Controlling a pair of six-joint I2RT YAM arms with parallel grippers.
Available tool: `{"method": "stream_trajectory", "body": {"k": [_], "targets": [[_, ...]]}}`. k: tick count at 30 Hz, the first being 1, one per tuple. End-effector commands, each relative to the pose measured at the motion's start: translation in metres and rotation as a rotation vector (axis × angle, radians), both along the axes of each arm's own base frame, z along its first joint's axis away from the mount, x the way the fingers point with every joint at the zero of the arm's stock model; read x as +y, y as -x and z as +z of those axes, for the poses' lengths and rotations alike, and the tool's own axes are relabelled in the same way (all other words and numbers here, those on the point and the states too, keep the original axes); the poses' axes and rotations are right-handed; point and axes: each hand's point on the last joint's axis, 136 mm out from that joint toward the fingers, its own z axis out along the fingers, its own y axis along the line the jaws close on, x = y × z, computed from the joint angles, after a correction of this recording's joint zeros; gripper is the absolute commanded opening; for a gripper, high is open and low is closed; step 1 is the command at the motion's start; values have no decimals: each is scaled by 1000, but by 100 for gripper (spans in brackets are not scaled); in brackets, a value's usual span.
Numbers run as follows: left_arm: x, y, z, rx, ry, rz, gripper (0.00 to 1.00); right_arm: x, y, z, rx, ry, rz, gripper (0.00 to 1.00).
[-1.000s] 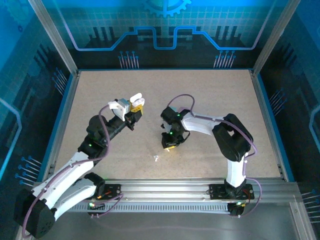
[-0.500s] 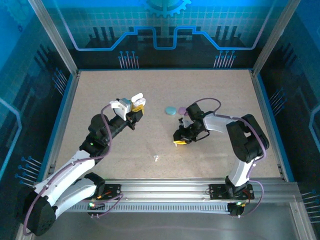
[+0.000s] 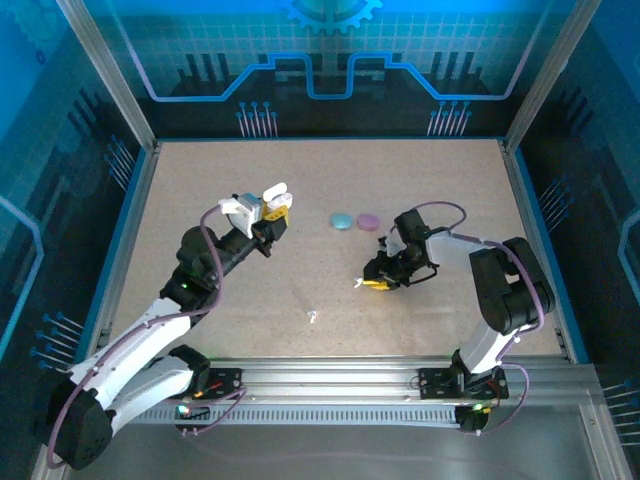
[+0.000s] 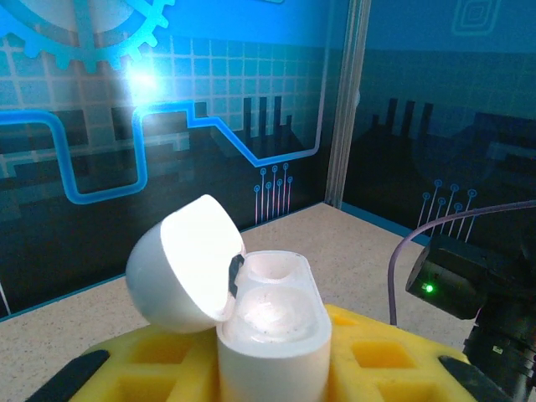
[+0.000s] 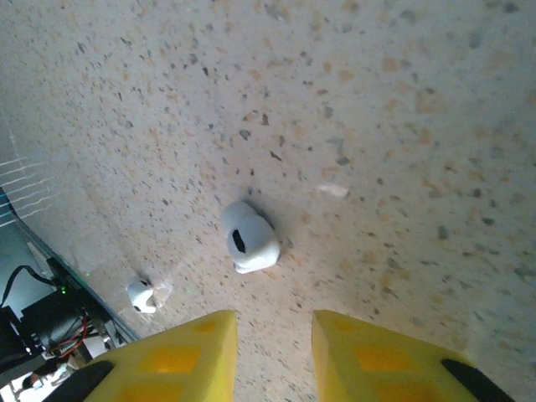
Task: Insert wireless bluetooth earbuds into charging case
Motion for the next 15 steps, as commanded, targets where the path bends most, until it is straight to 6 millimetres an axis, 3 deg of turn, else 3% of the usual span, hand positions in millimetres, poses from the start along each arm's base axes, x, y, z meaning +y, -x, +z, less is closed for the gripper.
{"method": "stream_trajectory", "body": {"k": [1,6,15], "targets": [[-1,1,28,-61,39,-20,29,-7,-2,10,-24,32,-18,35],[-4,-1,23,-44,54,-33,29,-8,-11,18,-37,208,-22,45],[-7,-2,18,-34,70,-48,29,2,-16,7,8,411,-43,48]]}}
